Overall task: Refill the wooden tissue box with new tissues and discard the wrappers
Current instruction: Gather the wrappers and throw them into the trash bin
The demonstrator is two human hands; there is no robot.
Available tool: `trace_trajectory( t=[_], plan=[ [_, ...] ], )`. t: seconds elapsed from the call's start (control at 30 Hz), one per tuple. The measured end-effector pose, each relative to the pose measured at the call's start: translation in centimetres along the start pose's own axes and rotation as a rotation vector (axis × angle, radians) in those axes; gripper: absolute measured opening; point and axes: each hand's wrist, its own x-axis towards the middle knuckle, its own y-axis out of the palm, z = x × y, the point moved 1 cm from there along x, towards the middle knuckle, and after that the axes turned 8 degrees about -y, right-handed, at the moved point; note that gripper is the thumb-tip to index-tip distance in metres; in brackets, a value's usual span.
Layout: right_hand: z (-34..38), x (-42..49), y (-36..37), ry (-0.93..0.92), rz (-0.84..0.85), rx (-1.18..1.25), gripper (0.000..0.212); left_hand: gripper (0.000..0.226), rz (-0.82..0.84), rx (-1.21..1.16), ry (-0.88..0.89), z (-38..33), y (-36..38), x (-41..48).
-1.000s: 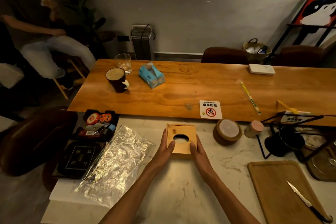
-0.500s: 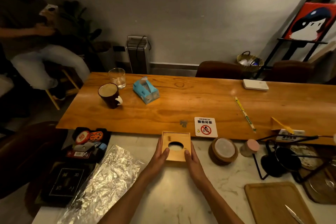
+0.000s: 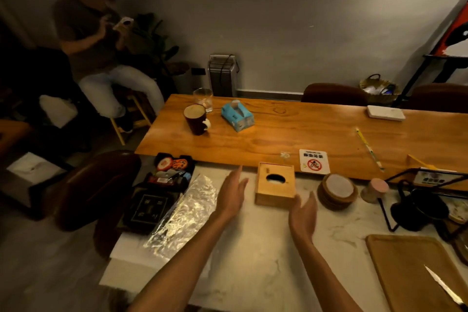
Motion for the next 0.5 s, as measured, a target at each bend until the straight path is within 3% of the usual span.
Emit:
trace_trajectory(
  t=[0.07,0.17,0.23,0.33,0.4,0.5],
  plan=[
    [-1.2,-3.7,0.8,0.089,-0.060,-0.055,0.045,0.039,-0.205,0.070,0.016,3.7,-5.1,-1.3],
    [-1.8,-9.2,4.1,0.371,0.289,0.294,0.015,0.034,-0.287,0.223,-0.176,9.3,-11.7,-2.0],
    [-1.1,-11.8,6.5,0.477,0.455,0.475,0.015,0.036,-0.157,0.260,-0.334,11.3,-13.8,-2.6],
    [0.1,-13.7,9.3,0.497,0.510,0.565,0.032,0.040,0.028,0.176,-0.389,12.2,-14.2,-3.8],
    [1.1,-14.9,10.0,0.503,0.501,0.567,0.028,0.040,0.106,0.075,-0.450,12.2,-14.3,-4.0],
    [1.8,-15.5,9.7,0.475,0.543,0.503,0.017,0.021,0.251,0.018,-0.503,12.2,-14.0,-3.9]
  ],
)
